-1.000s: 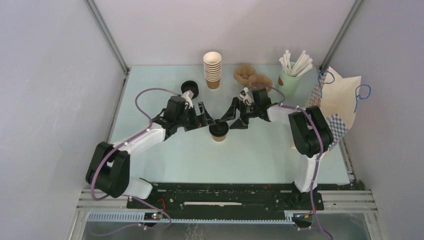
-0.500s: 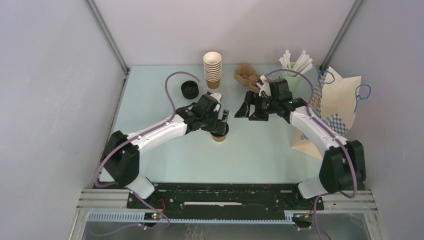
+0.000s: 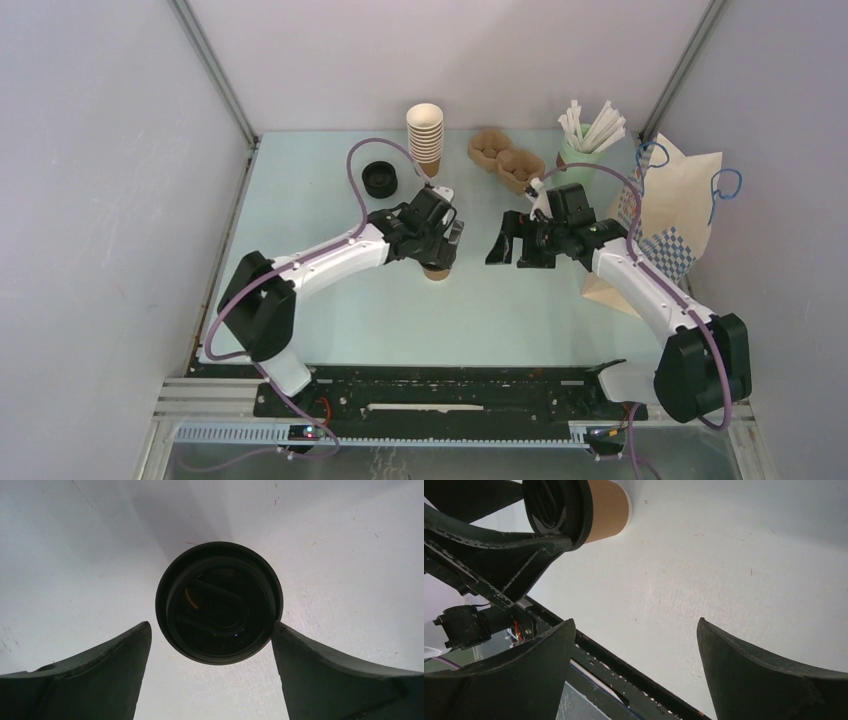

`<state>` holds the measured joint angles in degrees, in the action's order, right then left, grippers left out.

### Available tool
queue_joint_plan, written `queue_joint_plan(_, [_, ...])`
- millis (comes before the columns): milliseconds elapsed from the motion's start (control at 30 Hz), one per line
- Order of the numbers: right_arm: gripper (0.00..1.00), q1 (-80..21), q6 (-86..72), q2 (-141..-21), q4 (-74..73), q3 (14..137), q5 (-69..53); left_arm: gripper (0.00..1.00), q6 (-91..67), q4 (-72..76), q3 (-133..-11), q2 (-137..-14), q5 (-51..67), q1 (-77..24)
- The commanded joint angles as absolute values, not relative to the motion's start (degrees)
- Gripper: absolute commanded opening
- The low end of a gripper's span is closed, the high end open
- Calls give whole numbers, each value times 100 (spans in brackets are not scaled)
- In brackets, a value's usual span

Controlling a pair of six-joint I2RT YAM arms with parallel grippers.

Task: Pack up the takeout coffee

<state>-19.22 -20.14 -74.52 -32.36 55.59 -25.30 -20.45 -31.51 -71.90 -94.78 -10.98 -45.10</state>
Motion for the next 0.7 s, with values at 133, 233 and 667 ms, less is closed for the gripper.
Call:
queue_joint_plan(133, [99, -1955, -1864, -7099, -3201, 5382, -2375, 80, -1942, -3156, -7591, -9627, -1245, -4576])
queue_joint_plan(233, [99, -1956, -1854, -7050, -3208, 5332, -2338, 70, -1942, -3184, -7619, -9650, -1354, -4578])
queue_joint_plan(667, [99, -1961, -1768, -6681, -3462, 5238, -2136, 64, -1855, -3315, -7688, -9624, -1929, -3545])
